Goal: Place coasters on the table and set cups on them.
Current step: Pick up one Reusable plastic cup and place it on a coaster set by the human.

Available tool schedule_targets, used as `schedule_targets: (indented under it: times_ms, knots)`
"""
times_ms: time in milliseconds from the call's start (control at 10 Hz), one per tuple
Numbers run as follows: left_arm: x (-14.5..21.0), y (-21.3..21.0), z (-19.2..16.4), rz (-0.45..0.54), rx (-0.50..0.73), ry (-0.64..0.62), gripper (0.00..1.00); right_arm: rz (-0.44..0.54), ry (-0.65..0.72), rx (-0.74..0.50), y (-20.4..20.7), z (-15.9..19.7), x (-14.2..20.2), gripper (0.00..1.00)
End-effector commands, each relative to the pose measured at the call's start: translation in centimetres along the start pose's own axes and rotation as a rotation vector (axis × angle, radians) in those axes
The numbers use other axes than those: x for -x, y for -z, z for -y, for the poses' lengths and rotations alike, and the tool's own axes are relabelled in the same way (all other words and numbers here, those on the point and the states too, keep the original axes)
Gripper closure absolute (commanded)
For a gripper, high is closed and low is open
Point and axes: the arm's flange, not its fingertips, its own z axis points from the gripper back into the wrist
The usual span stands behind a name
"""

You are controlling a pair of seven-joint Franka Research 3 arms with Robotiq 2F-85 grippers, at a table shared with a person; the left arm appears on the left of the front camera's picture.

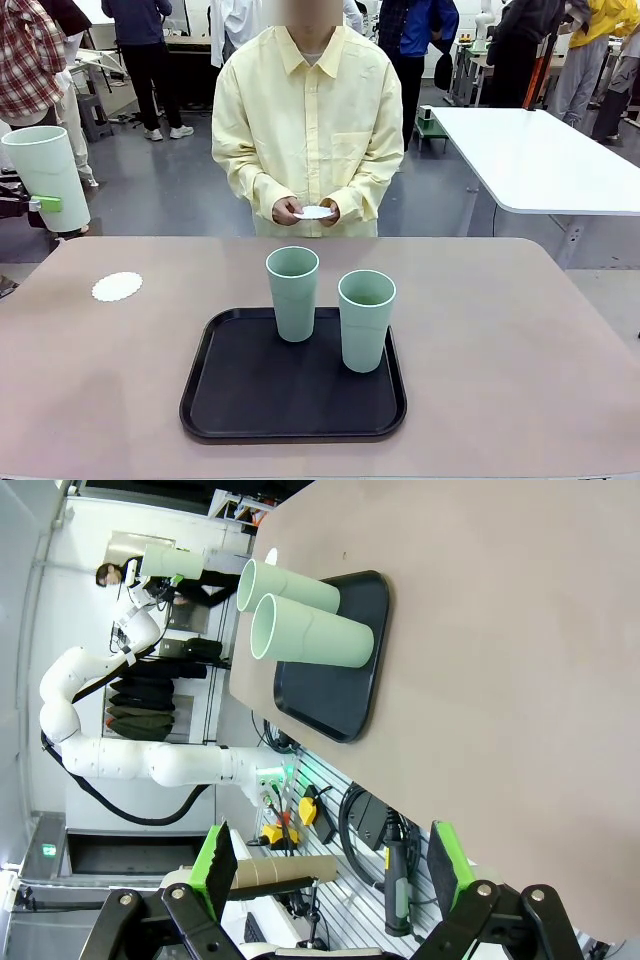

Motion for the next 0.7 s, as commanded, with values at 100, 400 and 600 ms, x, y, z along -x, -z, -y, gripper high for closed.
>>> schedule_targets:
  times_ms: [100, 400, 600]
  knots:
    - [-0.29, 0.27, -0.11, 0.034, -0.021, 0.020, 0.17, 0.010, -0.011, -0.021, 0.01, 0.00, -0.17, 0.00]
    - [0.31, 0.12, -0.18, 0.005, -0.002, -0.005, 0.17, 0.010, -0.011, -0.021, 0.01, 0.00, -0.17, 0.00]
    - [0.31, 0.12, -0.18, 0.005, -0.002, -0.005, 0.17, 0.010, -0.011, -0.021, 0.01, 0.00, -0.17, 0.00]
